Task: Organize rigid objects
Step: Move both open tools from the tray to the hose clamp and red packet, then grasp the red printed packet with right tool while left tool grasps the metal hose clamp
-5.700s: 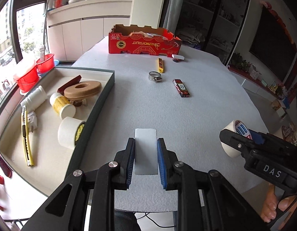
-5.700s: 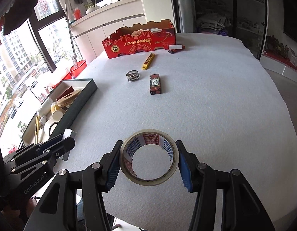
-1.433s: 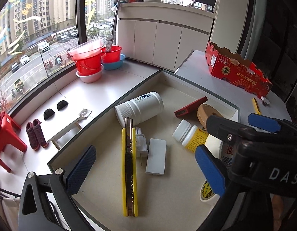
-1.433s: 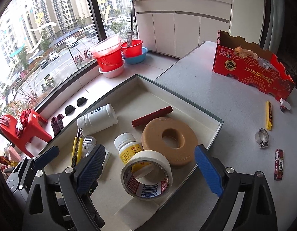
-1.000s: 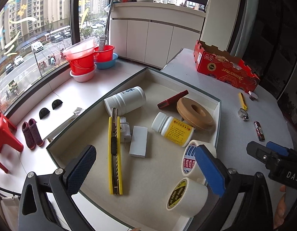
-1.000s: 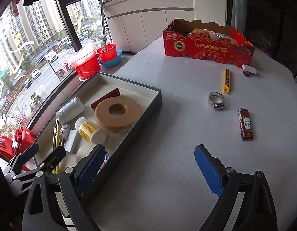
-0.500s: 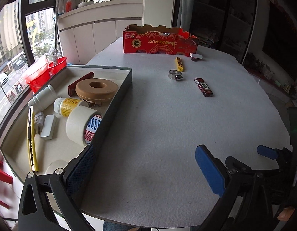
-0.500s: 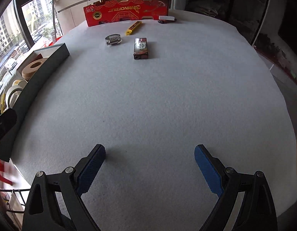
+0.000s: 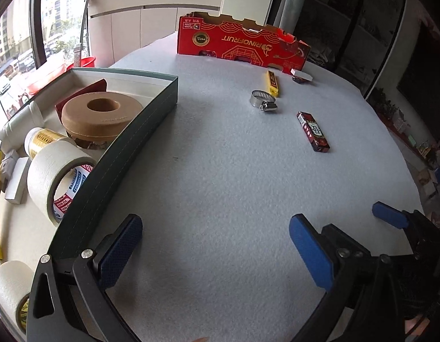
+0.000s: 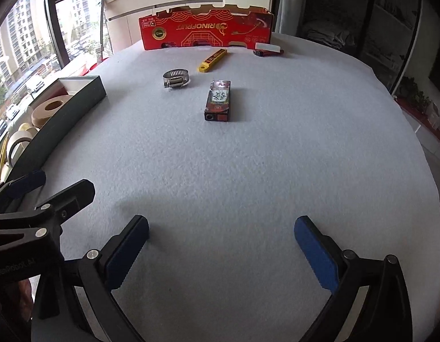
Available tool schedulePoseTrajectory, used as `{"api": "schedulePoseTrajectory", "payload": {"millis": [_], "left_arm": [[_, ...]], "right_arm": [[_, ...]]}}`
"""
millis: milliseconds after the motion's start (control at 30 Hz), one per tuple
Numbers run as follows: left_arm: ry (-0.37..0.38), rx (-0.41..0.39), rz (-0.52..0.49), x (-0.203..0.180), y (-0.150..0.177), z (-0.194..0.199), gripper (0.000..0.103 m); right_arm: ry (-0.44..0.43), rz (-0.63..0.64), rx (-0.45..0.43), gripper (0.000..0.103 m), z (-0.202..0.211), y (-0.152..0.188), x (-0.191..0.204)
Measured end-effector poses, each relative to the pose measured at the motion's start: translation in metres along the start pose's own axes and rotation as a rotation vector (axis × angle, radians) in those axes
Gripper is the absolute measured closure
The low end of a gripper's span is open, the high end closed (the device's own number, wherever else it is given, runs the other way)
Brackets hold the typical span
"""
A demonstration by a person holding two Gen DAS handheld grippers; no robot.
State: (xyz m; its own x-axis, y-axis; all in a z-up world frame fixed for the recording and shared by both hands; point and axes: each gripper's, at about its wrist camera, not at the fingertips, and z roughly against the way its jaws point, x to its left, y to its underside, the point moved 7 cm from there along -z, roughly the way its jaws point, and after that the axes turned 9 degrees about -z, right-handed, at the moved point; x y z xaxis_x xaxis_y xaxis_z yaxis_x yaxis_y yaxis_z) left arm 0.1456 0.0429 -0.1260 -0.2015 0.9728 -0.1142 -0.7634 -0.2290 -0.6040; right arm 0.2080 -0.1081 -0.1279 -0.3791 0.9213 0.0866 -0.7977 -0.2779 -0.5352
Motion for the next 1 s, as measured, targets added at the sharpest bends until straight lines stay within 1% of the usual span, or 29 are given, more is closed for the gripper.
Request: {"api": "schedulePoseTrajectory", "payload": {"millis": [67, 100, 167, 200, 233, 300, 433, 533, 667, 700, 733, 767, 800, 833, 867, 933, 1000], "left_arm": [[0.055, -0.007, 0.029, 0.000, -0.002, 0.004, 0.000], [0.062, -0.016, 0.037, 0.000, -0.002, 0.006, 0.000], [0.031, -0.025, 0.020, -0.001, -0.003, 0.003, 0.000], [-0.006, -0.012, -0.004, -0.003, -0.002, -0.001, 0.000], [-0.044, -0.016, -0.046, -0.006, -0.001, -0.003, 0.000], [-0.101, -0.008, -0.109, -0.014, 0.002, -0.008, 0.000], [-0.123, 0.008, -0.152, -0.019, 0.003, -0.012, 0.000], [-0.125, 0.004, -0.146, -0.018, 0.003, -0.012, 0.000], [-0.131, 0.003, -0.142, -0.018, 0.002, -0.013, 0.000], [-0.133, 0.003, -0.143, -0.018, 0.002, -0.013, 0.000], [-0.133, 0.004, -0.143, -0.018, 0.002, -0.014, 0.000], [-0.129, 0.006, -0.149, -0.018, 0.001, -0.014, 0.000], [-0.122, 0.011, -0.156, -0.019, -0.001, -0.015, 0.000], [-0.117, 0.018, -0.160, -0.019, -0.002, -0.016, 0.000], [-0.115, 0.026, -0.160, -0.020, -0.003, -0.017, 0.000], [-0.110, 0.062, -0.152, -0.022, -0.007, -0.019, 0.000], [-0.067, 0.081, -0.129, -0.028, -0.013, -0.019, 0.000]], "right_arm": [[-0.010, 0.006, 0.018, 0.001, -0.008, -0.010, -0.001], [-0.002, -0.014, 0.022, 0.001, -0.010, -0.014, -0.007], [0.022, -0.054, 0.011, 0.001, -0.013, -0.019, -0.020], [0.032, -0.067, 0.012, 0.001, -0.015, -0.023, -0.022], [0.039, -0.073, 0.019, 0.001, -0.018, -0.027, -0.023], [0.044, -0.075, 0.022, 0.001, -0.026, -0.039, -0.020], [0.025, -0.040, 0.017, 0.001, -0.045, -0.067, 0.003], [0.021, -0.014, 0.022, 0.001, -0.058, -0.085, 0.019], [0.035, -0.028, 0.045, 0.001, -0.066, -0.095, 0.027], [0.033, -0.026, 0.047, 0.003, -0.065, -0.095, 0.027], [0.029, -0.018, 0.037, 0.008, -0.062, -0.094, 0.027], [0.026, -0.011, 0.023, 0.023, -0.057, -0.094, 0.025], [0.027, -0.006, 0.014, 0.046, -0.053, -0.093, 0.023], [0.032, -0.007, 0.010, 0.059, -0.050, -0.093, 0.019], [0.029, -0.014, 0.011, 0.078, -0.048, -0.092, 0.014], [0.011, -0.027, 0.017, 0.078, -0.045, -0.088, 0.006], [0.017, -0.038, 0.013, 0.078, -0.038, -0.080, -0.006]]}}
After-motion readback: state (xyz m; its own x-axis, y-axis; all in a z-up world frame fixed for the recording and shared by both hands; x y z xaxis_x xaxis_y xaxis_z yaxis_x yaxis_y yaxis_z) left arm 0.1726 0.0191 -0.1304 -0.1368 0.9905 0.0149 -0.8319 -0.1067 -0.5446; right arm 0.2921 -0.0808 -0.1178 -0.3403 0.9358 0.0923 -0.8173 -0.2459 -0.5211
